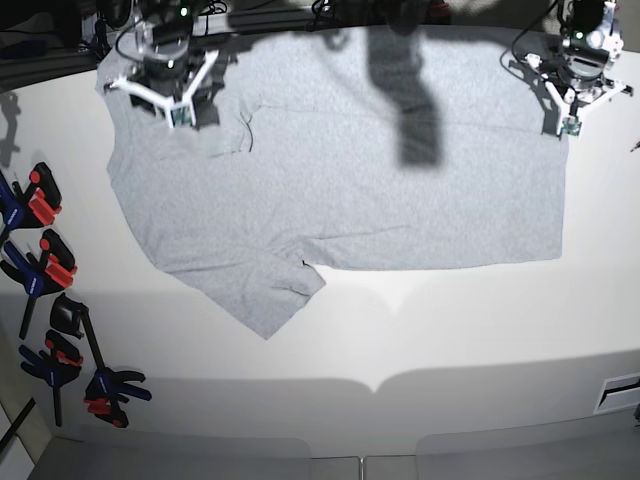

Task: Fold the T-shirt properly
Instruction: 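Move both grippers down to the folded edge of the shirt, then grasp the folded edge with both grippers and lift it, then fold the held edge over the shirt toward the collar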

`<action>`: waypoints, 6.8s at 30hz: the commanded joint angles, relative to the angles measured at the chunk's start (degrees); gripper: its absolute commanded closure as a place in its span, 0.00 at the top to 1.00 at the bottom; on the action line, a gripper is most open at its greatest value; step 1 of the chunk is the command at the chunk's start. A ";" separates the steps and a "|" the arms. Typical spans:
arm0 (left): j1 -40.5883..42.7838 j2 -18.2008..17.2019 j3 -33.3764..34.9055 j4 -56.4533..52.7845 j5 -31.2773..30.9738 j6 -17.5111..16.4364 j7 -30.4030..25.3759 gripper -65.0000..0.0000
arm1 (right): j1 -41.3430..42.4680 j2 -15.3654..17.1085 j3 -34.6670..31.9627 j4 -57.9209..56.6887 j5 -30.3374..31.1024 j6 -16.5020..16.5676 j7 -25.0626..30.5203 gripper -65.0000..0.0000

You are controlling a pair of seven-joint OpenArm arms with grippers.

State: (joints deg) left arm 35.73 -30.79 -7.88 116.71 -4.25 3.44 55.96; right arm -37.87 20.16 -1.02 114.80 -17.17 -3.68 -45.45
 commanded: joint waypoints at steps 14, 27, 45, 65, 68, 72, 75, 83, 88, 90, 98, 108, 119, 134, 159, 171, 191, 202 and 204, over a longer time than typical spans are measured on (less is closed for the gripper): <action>-13.92 -0.68 -0.39 3.96 -4.04 0.42 -19.98 0.09 | 12.28 0.44 0.20 1.05 1.81 -0.17 10.34 0.45; -34.51 -0.68 -0.37 -27.28 -21.90 -10.71 -17.40 0.09 | 30.16 0.00 0.20 -9.97 18.58 8.04 4.94 0.45; -41.59 -0.37 -0.39 -53.72 -30.01 -18.08 -19.15 0.09 | 44.15 -10.27 0.20 -35.12 15.80 18.75 4.76 0.45; -50.47 -2.93 -0.39 -58.40 -25.79 -18.05 -18.49 0.09 | 50.82 -13.53 0.22 -46.90 15.85 19.32 6.64 0.45; -52.96 -3.87 -0.39 -58.29 -25.81 -18.03 -18.53 0.09 | 51.78 -13.51 0.22 -46.16 15.85 19.34 6.67 0.45; -55.67 -4.83 -0.39 -58.16 -25.77 -18.08 -23.26 0.09 | 52.87 -13.66 0.22 -44.13 15.87 19.34 6.67 0.45; -55.89 -5.33 -0.39 -58.16 -24.52 -18.05 -27.78 0.09 | 53.42 -13.86 0.22 -42.07 15.85 19.34 6.23 0.45; -55.95 -5.29 -0.33 -58.25 -22.80 -21.44 -20.81 0.37 | 53.59 -13.99 0.22 -39.23 15.67 19.85 3.15 0.45; -56.06 -5.29 -0.33 -58.25 -22.77 -25.35 -18.56 0.39 | 54.03 -13.97 0.22 -38.99 15.89 21.99 3.17 0.45; -56.28 -5.27 -0.33 -58.38 -22.77 -25.33 -19.56 0.39 | 54.03 -13.97 0.22 -38.91 15.89 21.97 3.19 0.45; -67.06 -5.27 -0.33 -77.37 -20.63 -26.10 -24.74 0.39 | 54.03 -13.97 0.22 -38.91 15.89 22.01 2.89 0.45; -72.26 -4.37 -0.33 -93.29 -23.26 -32.59 -26.29 0.39 | 54.23 -13.84 0.20 -38.91 16.35 23.28 2.95 0.45; -69.90 -2.08 -0.33 -93.74 -29.40 -33.79 -20.96 0.39 | 56.00 -13.81 0.26 -38.88 17.64 23.41 9.33 0.45; -69.88 -2.10 -0.33 -93.74 -29.92 -33.92 -19.98 0.00 | 70.51 -13.68 0.31 -49.29 14.53 22.25 16.68 0.45; -69.88 -2.27 -0.33 -93.74 -35.93 -33.92 -19.19 0.00 | 79.91 -8.83 0.24 -89.92 8.81 23.47 19.96 0.31; -72.57 -2.27 -0.33 -93.72 -42.66 -33.92 -20.15 0.00 | 83.08 -10.03 0.24 -87.76 8.85 23.45 22.36 0.00; -76.39 -3.23 -0.33 -83.95 -45.51 -43.44 -8.28 0.00 | 87.17 -10.14 0.26 -72.50 22.32 33.05 3.80 0.00; -54.40 -3.67 -0.48 -47.67 -41.27 -33.62 -6.95 0.00 | 66.90 -9.99 0.85 -36.41 21.88 31.50 -6.19 0.00; -50.77 -3.32 -1.60 -41.62 -39.60 -31.36 -7.08 0.00 | 63.91 -9.84 1.81 -31.45 21.92 31.39 -7.52 0.00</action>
State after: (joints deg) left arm -13.47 -32.84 -8.73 74.37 -42.96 -27.97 50.09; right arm 24.21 9.85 0.54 82.50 4.34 28.08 -54.00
